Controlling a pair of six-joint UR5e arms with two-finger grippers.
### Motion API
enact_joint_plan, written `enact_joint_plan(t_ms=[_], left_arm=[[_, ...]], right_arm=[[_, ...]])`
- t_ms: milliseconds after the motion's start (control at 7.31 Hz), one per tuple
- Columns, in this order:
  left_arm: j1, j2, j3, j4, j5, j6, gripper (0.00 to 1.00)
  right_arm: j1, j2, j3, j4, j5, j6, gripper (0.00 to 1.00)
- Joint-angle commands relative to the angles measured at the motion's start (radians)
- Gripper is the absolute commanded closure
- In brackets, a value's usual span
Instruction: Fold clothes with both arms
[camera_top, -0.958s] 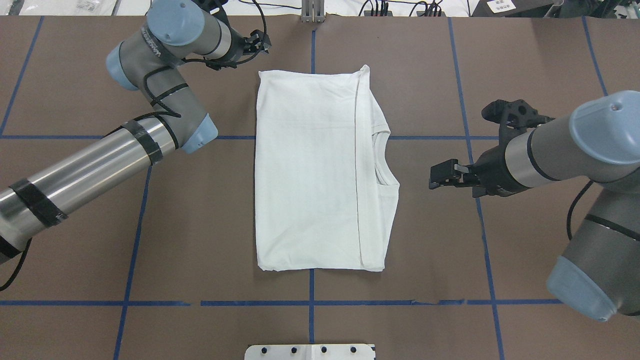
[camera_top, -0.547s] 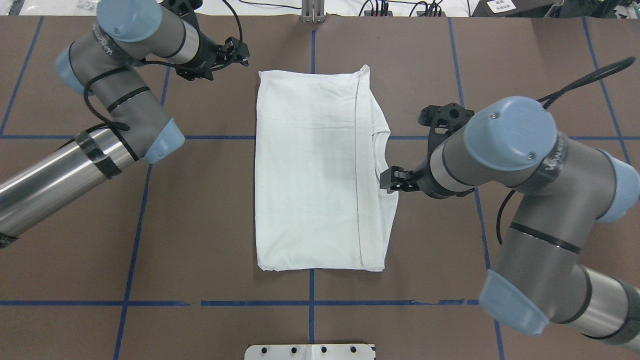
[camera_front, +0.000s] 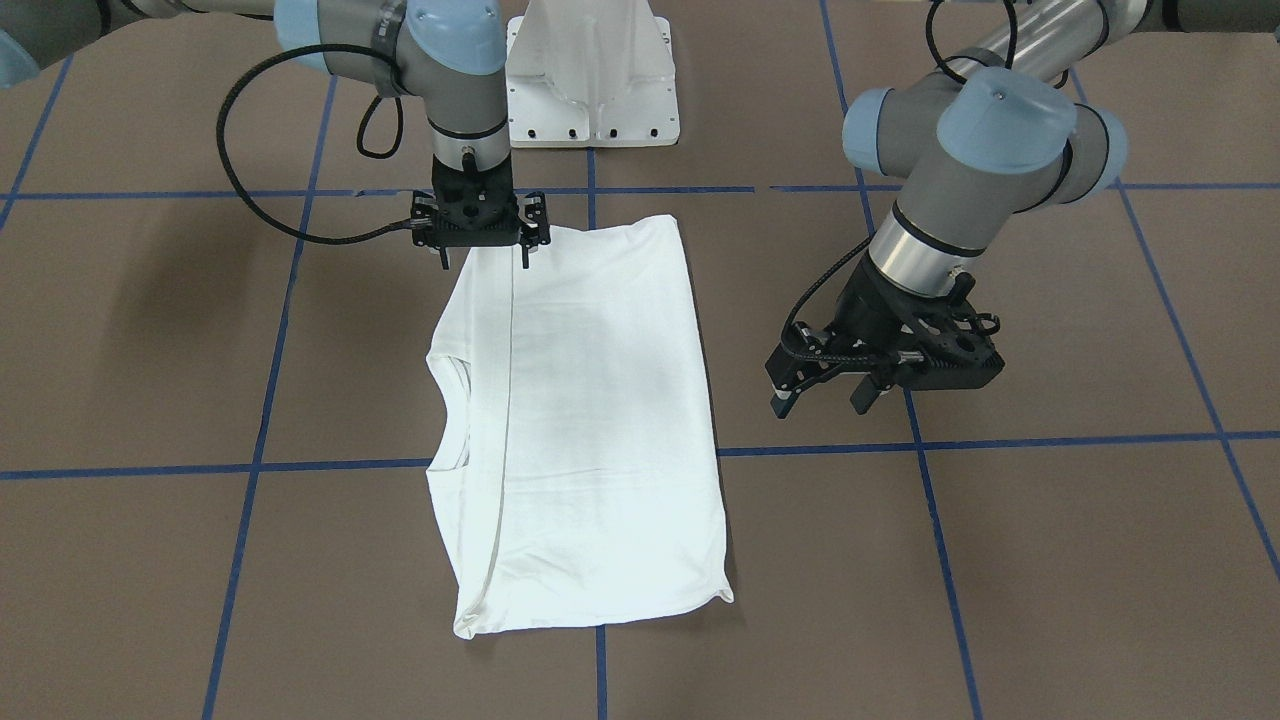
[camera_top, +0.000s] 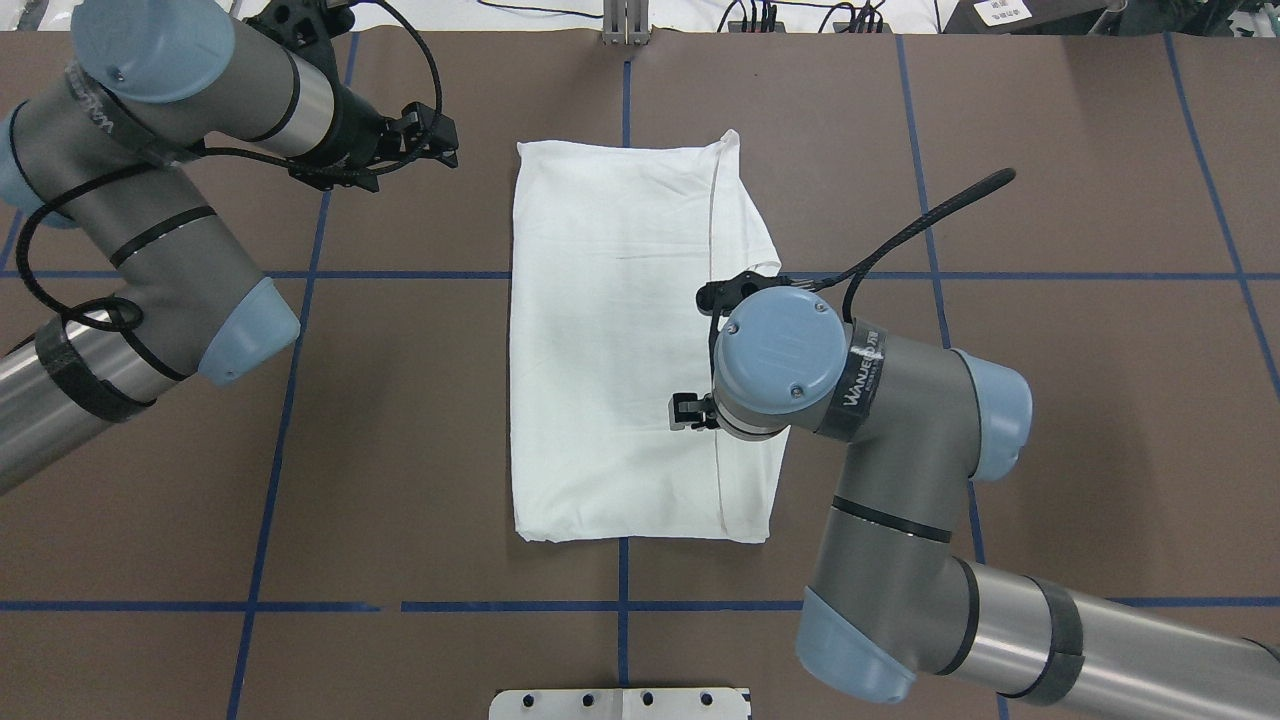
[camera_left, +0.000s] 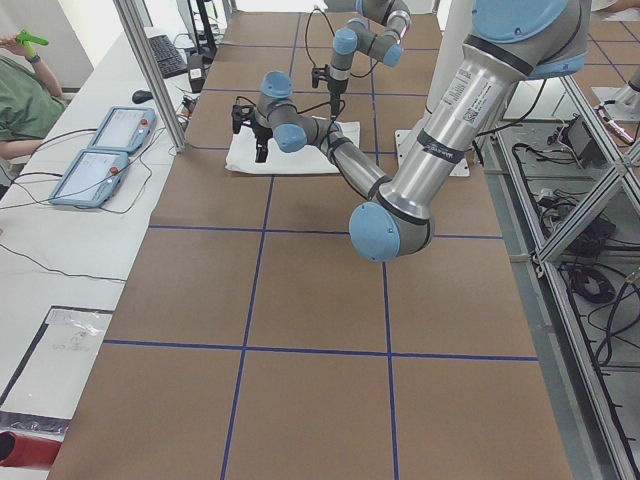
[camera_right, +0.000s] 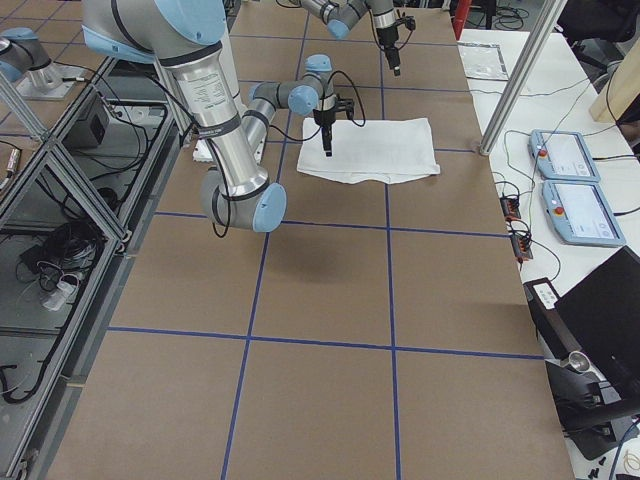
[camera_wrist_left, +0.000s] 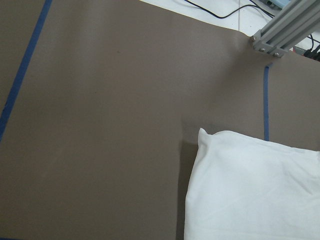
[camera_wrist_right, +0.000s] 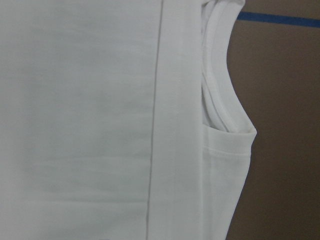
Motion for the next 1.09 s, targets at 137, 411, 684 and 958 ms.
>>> enact_joint_plan(t_ms=[137, 411, 684, 958], left_arm=[[0.004, 0.014, -0.03, 0.011, -0.018, 0.001, 0.0], [0.004, 0.014, -0.03, 0.011, -0.03, 0.001, 0.0], [0.007, 0.014, -0.029, 0.011, -0.032, 0.0, 0.0], [0.009, 0.014, -0.03, 0.011, -0.032, -0.005, 0.0]], right_arm=[[-0.059, 0.009, -0.06, -0.006, -0.006, -0.085, 0.0], [-0.074, 0.009, -0.074, -0.036, 0.005, -0.088, 0.0], [-0.075, 0.011, -0.074, -0.085, 0.008, -0.127, 0.0], [-0.076, 0.008, -0.074, -0.113, 0.01, -0.15, 0.0]])
